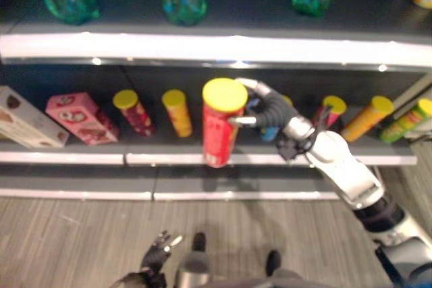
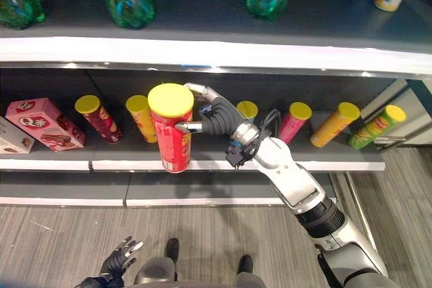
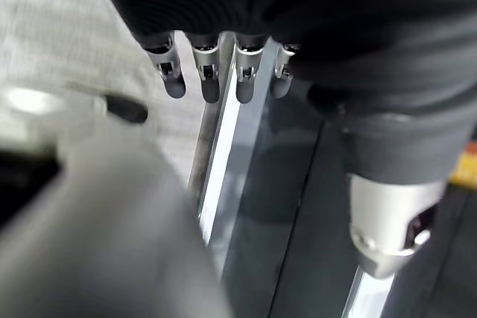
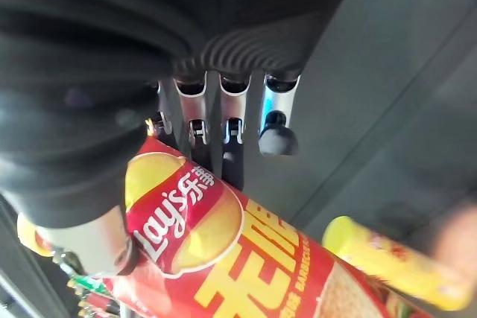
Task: Put the goods on the table back onto the shelves and tidy them up.
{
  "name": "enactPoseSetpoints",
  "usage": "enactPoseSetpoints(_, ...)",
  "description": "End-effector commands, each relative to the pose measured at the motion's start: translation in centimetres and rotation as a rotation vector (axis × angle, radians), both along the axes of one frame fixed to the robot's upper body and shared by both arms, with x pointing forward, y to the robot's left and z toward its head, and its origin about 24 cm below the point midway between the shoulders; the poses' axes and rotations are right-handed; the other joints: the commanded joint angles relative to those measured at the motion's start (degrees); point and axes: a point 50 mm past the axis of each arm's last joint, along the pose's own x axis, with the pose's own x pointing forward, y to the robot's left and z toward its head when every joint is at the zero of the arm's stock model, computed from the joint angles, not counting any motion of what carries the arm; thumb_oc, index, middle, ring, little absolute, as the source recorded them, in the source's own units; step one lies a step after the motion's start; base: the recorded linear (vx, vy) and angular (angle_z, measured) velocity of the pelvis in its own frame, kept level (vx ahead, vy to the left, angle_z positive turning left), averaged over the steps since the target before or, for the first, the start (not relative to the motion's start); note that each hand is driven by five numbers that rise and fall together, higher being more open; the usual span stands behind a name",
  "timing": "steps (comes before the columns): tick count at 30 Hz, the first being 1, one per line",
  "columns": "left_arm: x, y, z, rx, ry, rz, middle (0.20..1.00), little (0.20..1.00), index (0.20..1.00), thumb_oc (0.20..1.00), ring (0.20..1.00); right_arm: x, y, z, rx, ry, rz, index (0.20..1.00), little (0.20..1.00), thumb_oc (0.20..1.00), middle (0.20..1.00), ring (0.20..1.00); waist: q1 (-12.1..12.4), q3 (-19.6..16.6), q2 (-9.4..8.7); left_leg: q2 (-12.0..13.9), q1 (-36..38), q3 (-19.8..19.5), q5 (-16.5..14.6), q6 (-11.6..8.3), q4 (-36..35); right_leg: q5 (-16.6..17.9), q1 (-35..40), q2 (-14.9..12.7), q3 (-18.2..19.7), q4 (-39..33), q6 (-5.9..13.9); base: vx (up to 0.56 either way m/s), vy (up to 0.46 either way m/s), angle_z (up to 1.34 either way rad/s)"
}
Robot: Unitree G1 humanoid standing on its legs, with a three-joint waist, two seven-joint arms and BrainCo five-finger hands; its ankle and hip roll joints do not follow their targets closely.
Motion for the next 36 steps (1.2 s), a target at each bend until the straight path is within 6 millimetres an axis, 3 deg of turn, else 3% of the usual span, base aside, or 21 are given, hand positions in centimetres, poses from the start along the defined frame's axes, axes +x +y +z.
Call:
enactPoseSetpoints(1, 0.5, 0.5, 0.5, 0.043, -0.036, -0.039, 1.0, 1.0, 1.0, 1.0, 1.0, -1.7, 0.5, 4.8, 0.024, -0.251, 0.072, 0.2, 0.2, 0.2, 0.2, 0.2, 0.79, 0.57, 1.43, 3.08, 1.3, 0.02, 0.74, 0.56, 0.97, 2.71, 0.52, -1.97, -0.95, 6.53, -3.17, -0.15, -0.04, -0.06)
enactPoseSetpoints(4, 1.7, 0.6, 1.0, 0.055, -0.074, -0.053, 1.0, 1.0, 1.0, 1.0, 1.0, -1.4, 1.0, 6.1, -0.014, -0.323, 0.064, 0.2, 0.2, 0.2, 0.2, 0.2, 1.55, 6.45, 2.14, 3.84, -1.09, -0.6, 0.83, -0.34, 7.93, 2.97, -1.38, -2.97, -0.81, 13.41, -2.84, -0.15, -0.045, 0.0)
enactPoseSetpoints(7, 2.5, 0.5, 1.3, 0.056, -0.093, -0.068, 1.0, 1.0, 1.0, 1.0, 1.0, -0.8, 1.2, 7.0, -0.006, -0.36, 0.042, 0.2, 0.2, 0.2, 0.2, 0.2, 2.1, 9.82, 3.37, 4.28, -2.63, -1.1, 0.78, -0.75, 11.42, 2.96, -2.52, -4.07, -0.94, 17.01, -2.72, -0.11, -0.024, 0.13)
enactPoseSetpoints(13, 3.4, 0.5, 1.6, 0.057, -0.113, -0.081, 1.0, 1.0, 1.0, 1.0, 1.0, 0.6, 1.7, 7.8, -0.035, -0.388, -0.002, 0.2, 0.2, 0.2, 0.2, 0.2, 3.0, 14.03, 5.35, 4.8, -5.64, -2.37, 0.94, -0.85, 13.82, 2.79, -4.91, -5.52, -0.95, 19.68, -2.62, -0.08, 0.007, 0.1)
enactPoseSetpoints(14, 3.5, 0.7, 1.7, 0.061, -0.116, -0.089, 1.0, 1.0, 1.0, 1.0, 1.0, 1.1, 1.6, 8.7, -0.068, -0.44, -0.039, 0.2, 0.2, 0.2, 0.2, 0.2, 3.26, 14.58, 5.93, 4.83, -6.32, -2.31, 0.56, -0.97, 13.53, 2.32, -5.59, -6.04, -1.16, 19.78, -2.59, -0.04, 0.026, 0.06)
enactPoseSetpoints(22, 4.5, 0.5, 2.1, 0.068, -0.141, -0.108, 1.0, 1.0, 1.0, 1.0, 1.0, 1.1, 1.0, 11.2, -0.081, -0.576, -0.109, 0.2, 0.2, 0.2, 0.2, 0.2, 3.53, 14.58, 7.73, 4.98, -11.77, -2.57, 1.01, -1.53, 13.83, 2.64, -9.82, -7.57, -1.47, 19.97, -2.54, -0.02, 0.038, 0.1)
enactPoseSetpoints(36, 4.6, -0.2, 1.9, 0.062, -0.135, -0.148, 1.0, 1.0, 1.0, 1.0, 1.0, 0.6, 0.9, 10.9, -0.09, -0.58, -0.092, 0.2, 0.2, 0.2, 0.2, 0.2, 2.19, 14.58, 8.62, 6.11, -12.75, -2.61, 0.45, -2.6, 14.91, 2.95, -9.68, -8.17, -1.41, 19.84, -2.02, 0.0, 0.003, 0.01)
